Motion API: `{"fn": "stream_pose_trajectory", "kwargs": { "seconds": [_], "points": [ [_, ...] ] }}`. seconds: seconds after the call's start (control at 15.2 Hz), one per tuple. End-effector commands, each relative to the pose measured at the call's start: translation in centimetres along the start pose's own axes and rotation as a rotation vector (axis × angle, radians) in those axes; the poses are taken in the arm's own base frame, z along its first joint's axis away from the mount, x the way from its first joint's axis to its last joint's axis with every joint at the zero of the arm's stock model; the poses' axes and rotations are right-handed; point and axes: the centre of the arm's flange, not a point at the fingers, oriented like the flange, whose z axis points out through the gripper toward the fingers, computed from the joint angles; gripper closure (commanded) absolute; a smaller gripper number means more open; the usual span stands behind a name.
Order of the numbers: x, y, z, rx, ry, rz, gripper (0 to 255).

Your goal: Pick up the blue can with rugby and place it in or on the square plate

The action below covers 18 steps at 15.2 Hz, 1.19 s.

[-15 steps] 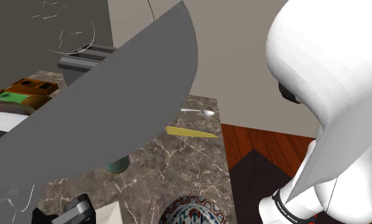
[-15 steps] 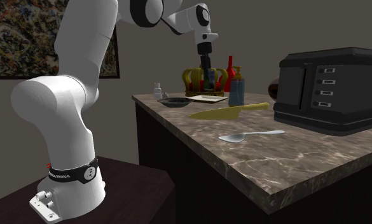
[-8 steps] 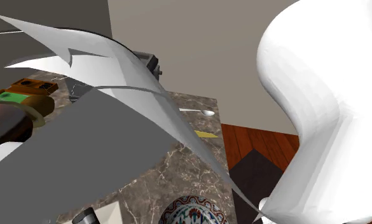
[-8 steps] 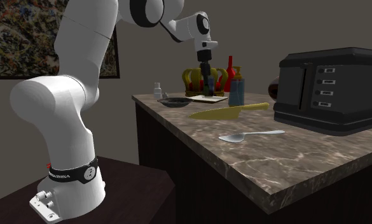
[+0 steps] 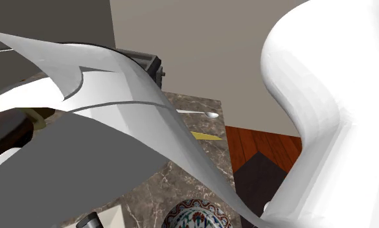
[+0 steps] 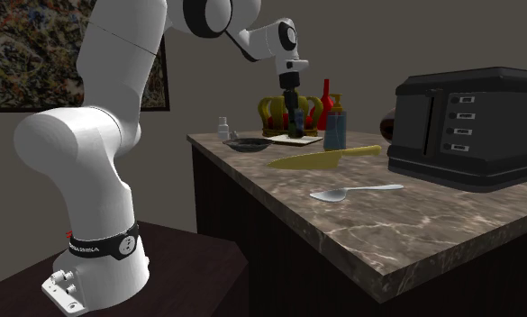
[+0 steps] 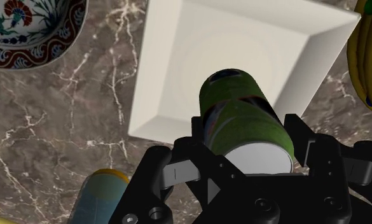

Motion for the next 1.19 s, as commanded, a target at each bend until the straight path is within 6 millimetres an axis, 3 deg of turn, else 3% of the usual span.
{"fn": "stream_pose_trajectory", "kwargs": {
  "seconds": [0.0,0.33,0.59,1.12],
  "points": [
    [0.0,0.0,0.0,0.0,0.0,0.0,0],
    [0.0,0.0,0.0,0.0,0.0,0.0,0],
    [0.0,0.0,-5.0,0.0,0.0,0.0,0],
    [0.0,0.0,-5.0,0.0,0.0,0.0,0]
  ]
}}
